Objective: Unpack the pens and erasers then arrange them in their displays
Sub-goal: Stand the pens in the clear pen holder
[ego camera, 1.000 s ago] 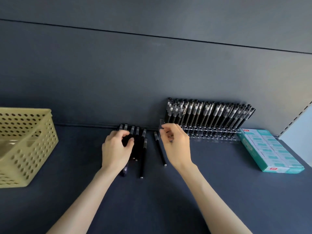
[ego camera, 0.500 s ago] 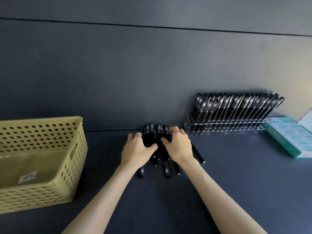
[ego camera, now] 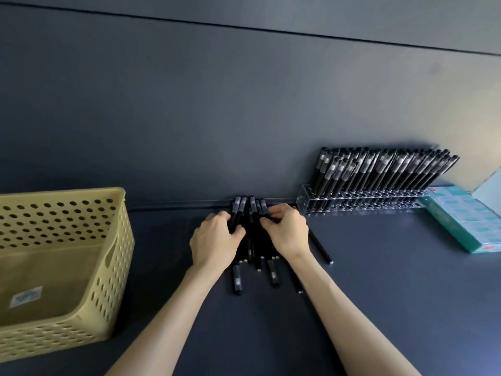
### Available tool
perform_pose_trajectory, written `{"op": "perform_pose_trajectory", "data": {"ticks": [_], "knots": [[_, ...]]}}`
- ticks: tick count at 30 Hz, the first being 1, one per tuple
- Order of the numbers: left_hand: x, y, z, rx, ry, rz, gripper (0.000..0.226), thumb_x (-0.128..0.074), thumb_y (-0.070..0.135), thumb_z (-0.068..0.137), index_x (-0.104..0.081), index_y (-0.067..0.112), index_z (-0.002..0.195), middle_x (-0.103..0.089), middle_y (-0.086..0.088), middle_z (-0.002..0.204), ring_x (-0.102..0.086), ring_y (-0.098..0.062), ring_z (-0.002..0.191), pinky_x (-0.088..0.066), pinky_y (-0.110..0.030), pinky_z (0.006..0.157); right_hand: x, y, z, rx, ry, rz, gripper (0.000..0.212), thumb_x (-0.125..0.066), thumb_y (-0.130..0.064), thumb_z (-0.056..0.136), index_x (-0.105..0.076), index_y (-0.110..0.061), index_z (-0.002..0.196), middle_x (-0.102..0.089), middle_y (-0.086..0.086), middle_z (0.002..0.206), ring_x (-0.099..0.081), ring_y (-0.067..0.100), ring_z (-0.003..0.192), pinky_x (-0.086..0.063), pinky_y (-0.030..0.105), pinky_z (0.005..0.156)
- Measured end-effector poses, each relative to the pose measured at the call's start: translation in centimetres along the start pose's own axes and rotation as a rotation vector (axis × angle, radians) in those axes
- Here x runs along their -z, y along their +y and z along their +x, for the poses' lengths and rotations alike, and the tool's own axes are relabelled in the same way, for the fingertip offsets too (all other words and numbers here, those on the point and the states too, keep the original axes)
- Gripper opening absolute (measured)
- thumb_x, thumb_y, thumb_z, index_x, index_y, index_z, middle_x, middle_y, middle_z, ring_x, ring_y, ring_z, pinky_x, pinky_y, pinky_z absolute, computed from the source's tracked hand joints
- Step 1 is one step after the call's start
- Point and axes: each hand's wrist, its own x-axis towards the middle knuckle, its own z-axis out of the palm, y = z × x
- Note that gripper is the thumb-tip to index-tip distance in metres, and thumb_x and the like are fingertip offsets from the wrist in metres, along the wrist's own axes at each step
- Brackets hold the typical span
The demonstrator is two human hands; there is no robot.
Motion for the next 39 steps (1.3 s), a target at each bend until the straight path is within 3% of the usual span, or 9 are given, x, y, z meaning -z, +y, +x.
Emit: {"op": "perform_pose_trajectory", "data": {"ticks": [8, 13, 17, 20, 26, 29, 32, 36, 39], "knots": [[0.2, -0.3, -0.2, -0.059, 0.036, -0.146, 0.035, -0.052, 0.031, 0.095, -0.054, 0.006, 0.119, -0.063, -0.01, 0.108, -0.06, -0.032, 0.096, -0.046, -0.038, 0.076, 0.0, 0.3, -0.2, 0.021, 0.067, 0.417, 0.012, -0.069, -0.016, 0.082, -0.067, -0.018, 0.094, -0.063, -0.017, 0.062, -0.054, -0.006, 0.056, -0.042, 0.007, 0.061], [0.8, 0.4, -0.3, -0.129, 0.025, -0.342, 0.021, -0.047, 0.024, 0.098, -0.048, 0.008, 0.111, -0.061, -0.006, 0.072, -0.055, -0.019, 0.062, -0.039, -0.031, 0.057, 1.6, -0.5, -0.2, -0.002, -0.011, 0.733, 0.013, -0.065, -0.012, 0.086, -0.066, -0.022, 0.095, -0.074, -0.002, 0.081, -0.067, 0.009, 0.08, -0.05, 0.021, 0.076], [1.0, 2.7, -1.1, -0.128, -0.127, -0.717, 0.004, -0.043, 0.017, 0.1, -0.044, 0.019, 0.103, -0.053, 0.003, 0.068, -0.049, -0.004, 0.049, -0.041, -0.018, 0.048, 4.7, -0.9, -0.5, 0.081, -0.107, 0.876, 0.025, -0.064, -0.004, 0.086, -0.061, -0.013, 0.11, -0.073, 0.004, 0.082, -0.067, 0.014, 0.073, -0.054, 0.023, 0.062], [0.2, 4.9, -2.4, -0.068, -0.224, -0.935, 0.002, -0.045, 0.017, 0.099, -0.046, 0.016, 0.097, -0.047, 0.007, 0.062, -0.036, -0.004, 0.044, -0.03, -0.018, 0.039, 7.7, -0.2, -0.6, 0.187, -0.156, 0.896, 0.039, -0.063, 0.004, 0.083, -0.056, -0.021, 0.112, -0.068, -0.005, 0.075, -0.067, 0.012, 0.074, -0.054, 0.023, 0.06], [-3.7, 10.3, -5.2, -0.109, -0.308, -0.873, 0.023, -0.068, 0.032, 0.085, -0.062, 0.013, 0.073, -0.037, 0.015, 0.043, -0.031, -0.003, 0.036, -0.023, -0.013, 0.036, 14.6, 4.0, 0.4, 0.297, -0.21, 0.893, 0.056, -0.059, 0.012, 0.083, -0.051, -0.029, 0.12, -0.06, -0.006, 0.072, -0.064, 0.012, 0.072, -0.055, 0.026, 0.065], [-6.3, 13.6, -6.8, -0.099, -0.319, -0.859, 0.034, -0.069, 0.03, 0.084, -0.061, -0.003, 0.078, -0.036, 0.014, 0.043, -0.03, -0.005, 0.037, -0.024, -0.014, 0.037, 17.9, 6.8, 1.3, 0.322, -0.237, 0.882, 0.057, -0.057, 0.011, 0.084, -0.049, -0.026, 0.126, -0.055, -0.005, 0.069, -0.063, 0.014, 0.071, -0.055, 0.028, 0.067], [-8.3, 16.2, -7.9, -0.088, -0.278, -0.842, 0.04, -0.069, 0.03, 0.084, -0.056, -0.008, 0.079, -0.035, 0.013, 0.047, -0.03, -0.006, 0.04, -0.024, -0.013, 0.038, 20.0, 8.8, 2.2, 0.341, -0.23, 0.848, 0.045, -0.06, 0.003, 0.087, -0.05, -0.025, 0.121, -0.055, 0.003, 0.07, -0.065, 0.018, 0.072, -0.056, 0.029, 0.064], [-10.0, 17.9, -8.5, -0.006, -0.161, -0.874, 0.03, -0.062, 0.032, 0.09, -0.057, 0.014, 0.067, -0.035, 0.012, 0.049, -0.03, -0.006, 0.043, -0.024, -0.015, 0.04, 21.3, 9.7, 4.0, 0.404, -0.113, 0.723, 0.04, -0.062, -0.002, 0.087, -0.051, -0.022, 0.12, -0.055, -0.015, 0.069, -0.06, 0.008, 0.064, -0.057, 0.029, 0.062], [-10.5, 18.4, -7.9, 0.065, -0.04, -0.945, 0.023, -0.052, 0.035, 0.096, -0.065, 0.018, 0.088, -0.03, 0.01, 0.054, -0.026, -0.006, 0.046, -0.024, -0.016, 0.041, 21.7, 8.8, 5.7, 0.487, 0.012, 0.672, 0.045, -0.062, -0.003, 0.088, -0.049, -0.033, 0.119, -0.053, -0.014, 0.078, -0.061, 0.005, 0.063, -0.057, 0.027, 0.064]]}}
